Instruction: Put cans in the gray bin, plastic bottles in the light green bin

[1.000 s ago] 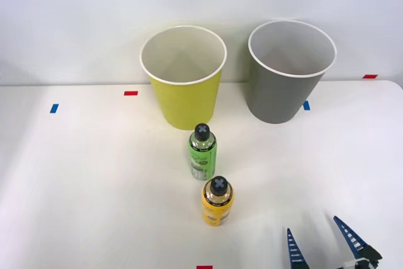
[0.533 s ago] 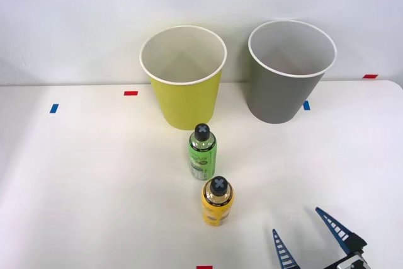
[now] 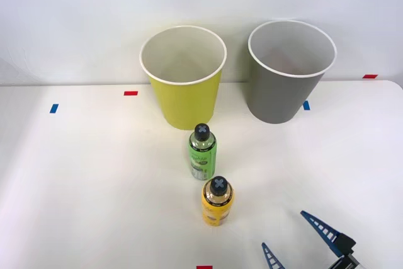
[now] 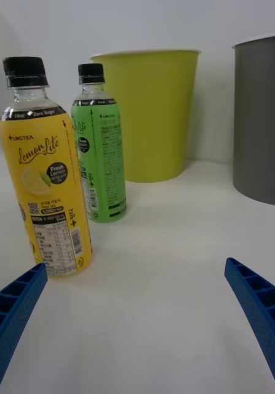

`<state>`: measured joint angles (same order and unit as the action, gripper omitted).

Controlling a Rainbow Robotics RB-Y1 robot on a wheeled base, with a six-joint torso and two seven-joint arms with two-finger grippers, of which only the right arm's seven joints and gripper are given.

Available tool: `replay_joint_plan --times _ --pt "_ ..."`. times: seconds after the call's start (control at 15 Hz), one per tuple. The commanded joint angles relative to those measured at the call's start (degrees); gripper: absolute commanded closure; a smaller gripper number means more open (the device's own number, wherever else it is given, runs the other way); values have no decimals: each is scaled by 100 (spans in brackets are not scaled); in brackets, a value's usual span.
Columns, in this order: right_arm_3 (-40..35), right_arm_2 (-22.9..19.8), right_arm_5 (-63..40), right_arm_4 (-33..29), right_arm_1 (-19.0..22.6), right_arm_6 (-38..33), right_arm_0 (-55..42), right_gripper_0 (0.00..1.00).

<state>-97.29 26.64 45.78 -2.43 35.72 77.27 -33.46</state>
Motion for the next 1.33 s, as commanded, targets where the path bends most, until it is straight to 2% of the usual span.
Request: replay_joint_plan --times 0.07,0.4,0.87,1.33 --pt "0 482 63 340 110 227 402 0" --pt "0 1176 63 964 198 579 973 0" --pt "9 1572 -7 1237 269 895 1342 0" --pt "9 1827 -667 1430 22 1177 2045 0"
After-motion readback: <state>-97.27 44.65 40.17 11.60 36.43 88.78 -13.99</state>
